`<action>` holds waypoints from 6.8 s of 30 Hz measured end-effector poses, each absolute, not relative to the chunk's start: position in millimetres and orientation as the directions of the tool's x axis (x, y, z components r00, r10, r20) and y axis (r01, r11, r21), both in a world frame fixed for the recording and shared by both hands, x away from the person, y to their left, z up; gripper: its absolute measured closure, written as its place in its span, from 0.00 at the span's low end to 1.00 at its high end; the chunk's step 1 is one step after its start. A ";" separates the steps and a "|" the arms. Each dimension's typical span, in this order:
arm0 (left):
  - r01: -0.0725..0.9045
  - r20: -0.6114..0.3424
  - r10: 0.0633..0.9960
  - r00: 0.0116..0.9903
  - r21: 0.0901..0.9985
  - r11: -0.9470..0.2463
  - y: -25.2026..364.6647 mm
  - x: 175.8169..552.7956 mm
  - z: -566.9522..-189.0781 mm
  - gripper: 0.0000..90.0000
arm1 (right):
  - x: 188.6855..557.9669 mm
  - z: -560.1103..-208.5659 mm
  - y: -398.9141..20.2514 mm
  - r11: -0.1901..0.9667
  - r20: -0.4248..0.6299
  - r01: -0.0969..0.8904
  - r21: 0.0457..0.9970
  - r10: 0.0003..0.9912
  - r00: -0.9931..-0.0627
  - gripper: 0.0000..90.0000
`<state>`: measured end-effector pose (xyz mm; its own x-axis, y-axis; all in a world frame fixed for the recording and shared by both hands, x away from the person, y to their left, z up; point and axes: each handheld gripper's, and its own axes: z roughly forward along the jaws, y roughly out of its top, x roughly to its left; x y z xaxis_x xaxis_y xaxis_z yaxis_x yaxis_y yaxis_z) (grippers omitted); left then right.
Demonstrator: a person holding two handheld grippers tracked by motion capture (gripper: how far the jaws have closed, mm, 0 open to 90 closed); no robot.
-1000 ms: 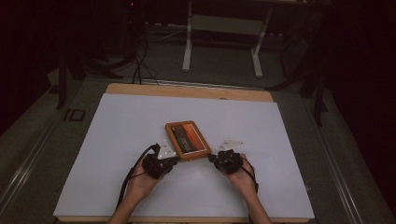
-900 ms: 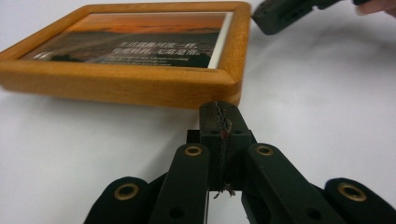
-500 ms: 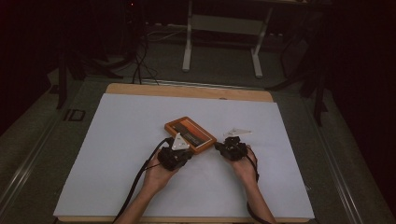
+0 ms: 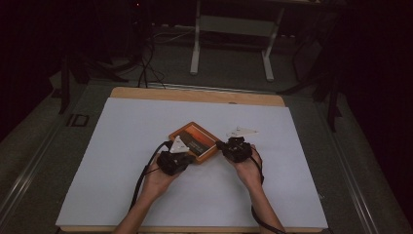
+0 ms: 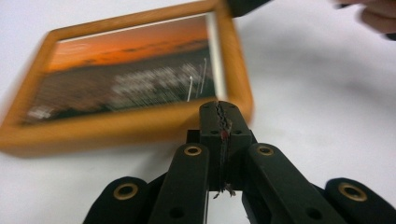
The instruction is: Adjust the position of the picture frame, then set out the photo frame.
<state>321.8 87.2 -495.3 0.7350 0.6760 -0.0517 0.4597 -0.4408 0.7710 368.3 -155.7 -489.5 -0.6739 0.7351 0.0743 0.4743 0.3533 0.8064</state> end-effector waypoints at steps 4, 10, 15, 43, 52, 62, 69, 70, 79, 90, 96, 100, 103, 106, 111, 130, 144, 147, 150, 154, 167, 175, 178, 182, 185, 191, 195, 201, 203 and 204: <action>0.484 -0.066 0.704 0.707 0.772 -0.413 105.9 334.4 -495.4 0.99 | 364.9 -486.2 -150.0 0.397 0.046 0.459 0.794 0.715 -0.698 1.00; 0.534 -0.059 0.769 0.637 0.753 -0.384 134.0 370.8 -500.5 0.99 | 357.9 -491.0 -151.6 0.386 0.069 0.465 0.797 0.707 -0.704 1.00; 0.567 -0.069 0.809 0.584 0.748 -0.345 144.5 394.2 -505.1 0.99 | 353.3 -494.4 -155.8 0.396 0.063 0.470 0.789 0.709 -0.702 1.00; 0.643 -0.083 0.833 0.547 0.679 -0.355 146.2 420.4 -529.6 1.00 | 366.9 -499.6 -170.8 0.373 0.077 0.534 0.759 0.762 -0.642 1.00; 0.608 -0.087 0.792 0.605 0.692 -0.389 138.5 379.2 -532.1 1.00 | 371.6 -498.3 -181.9 0.363 0.072 0.551 0.751 0.785 -0.615 1.00; 0.526 -0.047 0.725 0.688 0.720 -0.452 124.5 327.7 -522.5 1.00 | 372.9 -497.4 -189.7 0.360 0.074 0.558 0.748 0.790 -0.609 1.00; 0.472 -0.065 0.617 0.784 0.709 -0.525 95.9 316.6 -527.3 1.00 | 372.1 -496.9 -189.4 0.362 0.074 0.554 0.750 0.786 -0.614 1.00; 0.471 -0.067 0.617 0.784 0.713 -0.520 94.5 316.7 -527.9 1.00 | 370.9 -496.9 -189.3 0.365 0.070 0.550 0.752 0.784 -0.616 1.00; 0.473 -0.063 0.652 0.756 0.741 -0.476 111.6 330.1 -514.2 1.00 | 355.0 -491.1 -188.1 0.408 0.040 0.515 0.754 0.753 -0.656 1.00; 0.492 -0.071 0.713 0.697 0.771 -0.404 120.7 399.3 -515.4 1.00 | 317.9 -480.8 -178.5 0.481 0.003 0.445 0.756 0.676 -0.737 1.00; 0.508 -0.074 0.734 0.675 0.768 -0.390 113.9 426.8 -519.4 1.00 | 302.6 -487.1 -173.2 0.521 -0.007 0.425 0.740 0.638 -0.770 1.00; 0.526 -0.065 0.745 0.664 0.748 -0.404 110.5 441.9 -521.7 1.00 | 299.2 -496.1 -170.7 0.535 -0.005 0.431 0.727 0.631 -0.776 1.00; 0.547 -0.062 0.750 0.658 0.724 -0.420 108.8 450.5 -526.7 1.00 | 299.0 -503.5 -169.2 0.543 0.004 0.442 0.714 0.629 -0.778 1.00; 0.551 -0.054 0.748 0.662 0.712 -0.436 106.2 454.6 -529.6 1.00 | 301.2 -508.5 -168.1 0.547 0.006 0.450 0.705 0.631 -0.776 1.00; 0.544 -0.060 0.717 0.695 0.696 -0.469 102.3 449.1 -528.6 1.00 | 309.2 -512.0 -171.6 0.524 0.023 0.473 0.708 0.653 -0.757 1.00; 0.464 -0.037 0.600 0.799 0.672 -0.577 97.2 338.4 -530.1 1.00 | 324.1 -514.4 -207.3 0.468 0.028 0.545 0.696 0.741 -0.671 1.00; 0.483 -0.086 0.604 0.792 0.693 -0.535 107.9 290.5 -527.1 1.00 | 333.8 -512.5 -182.6 0.483 0.023 0.534 0.693 0.726 -0.687 1.00; 0.485 -0.097 0.603 0.792 0.700 -0.524 108.8 285.6 -527.2 1.00 | 334.1 -512.2 -178.9 0.488 0.014 0.535 0.690 0.729 -0.684 1.00; 0.468 -0.105 0.584 0.805 0.718 -0.515 106.5 281.9 -523.8 1.00 | 333.5 -513.5 -179.5 0.477 0.031 0.542 0.692 0.730 -0.683 1.00; 0.457 -0.099 0.583 0.807 0.729 -0.509 105.8 281.4 -523.3 1.00 | 331.0 -518.1 -179.1 0.486 0.027 0.547 0.682 0.731 -0.682 1.00; 0.447 -0.061 0.647 0.760 0.772 -0.452 123.7 281.9 -523.2 0.99 | 327.8 -515.0 -182.3 0.479 0.002 0.507 0.717 0.726 -0.688 0.98; 0.448 -0.081 0.712 0.697 0.824 -0.345 135.7 281.6 -522.0 0.90 | 326.8 -512.8 -186.3 0.466 -0.012 0.491 0.736 0.734 -0.679 0.96; 0.454 -0.093 0.721 0.687 0.829 -0.326 138.2 281.6 -522.6 0.85 | 326.7 -512.2 -186.1 0.463 -0.013 0.490 0.739 0.736 -0.676 0.96; 0.468 -0.110 0.735 0.669 0.831 -0.301 141.0 283.0 -523.6 0.76 | 326.6 -507.0 -184.5 0.461 -0.035 0.472 0.751 0.742 -0.669 0.94; 0.475 -0.123 0.738 0.663 0.832 -0.288 141.1 283.1 -523.2 0.71 | 329.1 -496.9 -186.5 0.441 -0.047 0.448 0.778 0.752 -0.658 0.92; 0.487 -0.145 0.740 0.657 0.831 -0.270 141.8 283.5 -522.6 0.67 | 337.0 -484.3 -185.4 0.410 -0.033 0.432 0.804 0.755 -0.655 0.86; 0.488 -0.150 0.739 0.657 0.832 -0.264 142.3 283.1 -521.6 0.67 | 342.3 -481.7 -181.6 0.411 -0.033 0.428 0.805 0.750 -0.660 0.83; 0.496 -0.174 0.735 0.656 0.833 -0.245 144.5 283.4 -520.4 0.67 | 356.8 -476.3 -171.4 0.430 -0.053 0.401 0.809 0.732 -0.679 0.99; 0.498 -0.181 0.734 0.655 0.833 -0.240 145.0 283.4 -519.8 0.67 | 359.4 -475.3 -168.4 0.435 -0.059 0.397 0.808 0.732 -0.679 1.00; 0.498 -0.181 0.734 0.655 0.833 -0.240 145.0 283.4 -519.8 0.67 | 359.4 -475.3 -168.4 0.435 -0.059 0.397 0.808 0.732 -0.679 1.00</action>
<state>283.4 145.0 -519.8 0.6553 0.7335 -0.1806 0.4984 -0.2401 0.8331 359.4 -168.4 -475.3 -0.6792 0.7316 -0.0594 0.3974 0.4346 0.8082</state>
